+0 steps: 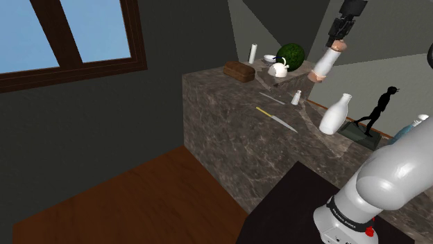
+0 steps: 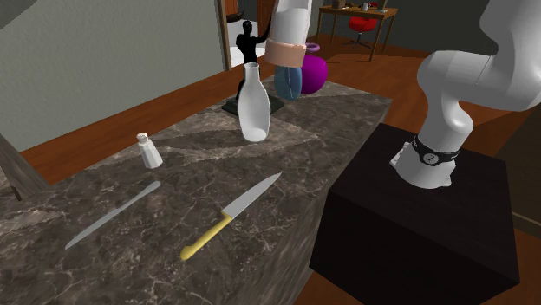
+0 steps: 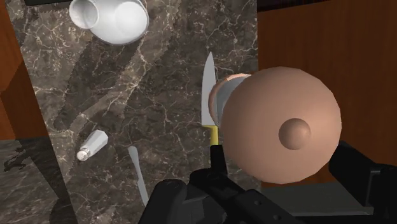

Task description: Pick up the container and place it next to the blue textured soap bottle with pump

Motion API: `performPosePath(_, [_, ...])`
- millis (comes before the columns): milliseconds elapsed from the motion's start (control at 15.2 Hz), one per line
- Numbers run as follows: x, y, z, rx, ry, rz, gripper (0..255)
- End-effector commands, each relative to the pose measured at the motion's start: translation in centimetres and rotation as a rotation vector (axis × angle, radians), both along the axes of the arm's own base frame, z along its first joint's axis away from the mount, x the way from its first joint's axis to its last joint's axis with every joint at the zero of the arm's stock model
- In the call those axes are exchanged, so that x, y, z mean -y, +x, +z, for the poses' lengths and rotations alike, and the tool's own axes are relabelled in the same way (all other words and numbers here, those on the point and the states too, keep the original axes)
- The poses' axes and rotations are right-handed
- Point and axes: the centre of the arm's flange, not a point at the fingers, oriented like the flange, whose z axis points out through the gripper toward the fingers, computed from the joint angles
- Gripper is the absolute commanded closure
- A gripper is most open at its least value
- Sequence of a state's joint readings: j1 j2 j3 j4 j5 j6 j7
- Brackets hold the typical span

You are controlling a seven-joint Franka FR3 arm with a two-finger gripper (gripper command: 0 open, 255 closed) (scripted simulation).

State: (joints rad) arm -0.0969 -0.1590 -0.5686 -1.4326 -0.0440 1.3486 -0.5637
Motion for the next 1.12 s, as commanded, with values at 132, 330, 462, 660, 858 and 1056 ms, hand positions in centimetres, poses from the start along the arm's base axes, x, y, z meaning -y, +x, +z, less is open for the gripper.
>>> performPosePath(132, [2.0, -4.9, 0.0, 0.0, 0.0, 0.001, 255])
performPosePath(330, [3.5, -8.6, 0.0, 0.0, 0.0, 0.001, 255])
performPosePath(462, [4.6, -11.0, 0.1, 0.0, 0.0, 0.001, 255])
performPosePath(660, [6.1, -14.7, 0.1, 0.0, 0.0, 0.001, 255])
performPosePath(858, [7.6, -18.3, 0.1, 0.0, 0.0, 0.001, 255])
performPosePath(1056, [9.1, -22.0, 0.1, 0.0, 0.0, 0.001, 255])
